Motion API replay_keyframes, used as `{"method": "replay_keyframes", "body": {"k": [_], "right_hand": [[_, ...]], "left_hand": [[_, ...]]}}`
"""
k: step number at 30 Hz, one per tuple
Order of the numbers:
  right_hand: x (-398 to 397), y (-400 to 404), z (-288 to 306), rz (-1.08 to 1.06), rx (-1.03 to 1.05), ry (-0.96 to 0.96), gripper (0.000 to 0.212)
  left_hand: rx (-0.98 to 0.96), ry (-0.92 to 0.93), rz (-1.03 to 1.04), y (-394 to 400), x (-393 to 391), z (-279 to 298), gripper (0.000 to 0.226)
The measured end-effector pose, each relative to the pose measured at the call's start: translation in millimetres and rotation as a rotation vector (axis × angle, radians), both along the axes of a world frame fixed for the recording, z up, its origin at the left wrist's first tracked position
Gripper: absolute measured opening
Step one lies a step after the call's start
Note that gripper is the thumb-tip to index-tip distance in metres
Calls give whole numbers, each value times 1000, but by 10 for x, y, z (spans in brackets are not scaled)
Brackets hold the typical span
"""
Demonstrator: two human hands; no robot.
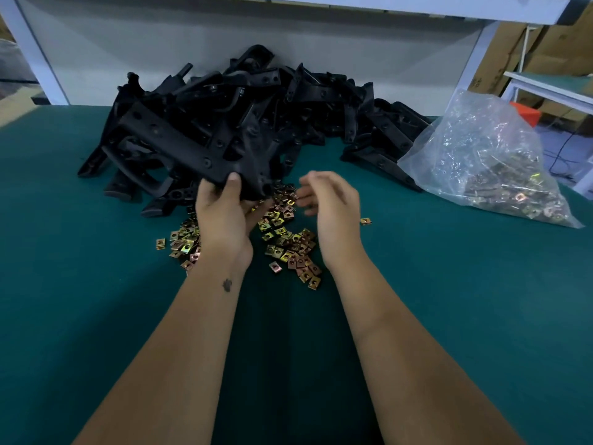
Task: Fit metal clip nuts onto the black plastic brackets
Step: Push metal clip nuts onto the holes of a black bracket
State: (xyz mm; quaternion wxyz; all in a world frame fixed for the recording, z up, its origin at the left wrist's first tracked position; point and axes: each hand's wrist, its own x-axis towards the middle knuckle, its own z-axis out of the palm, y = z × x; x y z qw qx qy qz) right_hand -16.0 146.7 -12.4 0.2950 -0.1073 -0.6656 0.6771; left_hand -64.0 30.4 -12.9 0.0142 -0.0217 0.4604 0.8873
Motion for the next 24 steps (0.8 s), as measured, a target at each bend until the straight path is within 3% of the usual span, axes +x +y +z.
{"method": "replay_keyframes", "body": {"k": [5, 10, 12, 20, 24], "right_hand": [[-20, 160, -67, -196, 308, -258, 19], [-83, 72, -161, -52, 887, -405, 25], [-104, 62, -172, -49, 998, -424, 23], [-114, 64, -151, -29, 868, -385, 13], [-104, 131, -148, -59, 596, -330, 23]], "left_hand": [[117, -76, 49, -63, -100, -25, 10], [99, -45, -12, 25, -43, -38, 14], [74, -47, -14, 57, -34, -56, 16], [-111, 13, 14, 185, -15, -107, 18], [7, -72, -11, 135, -36, -54, 16]]}}
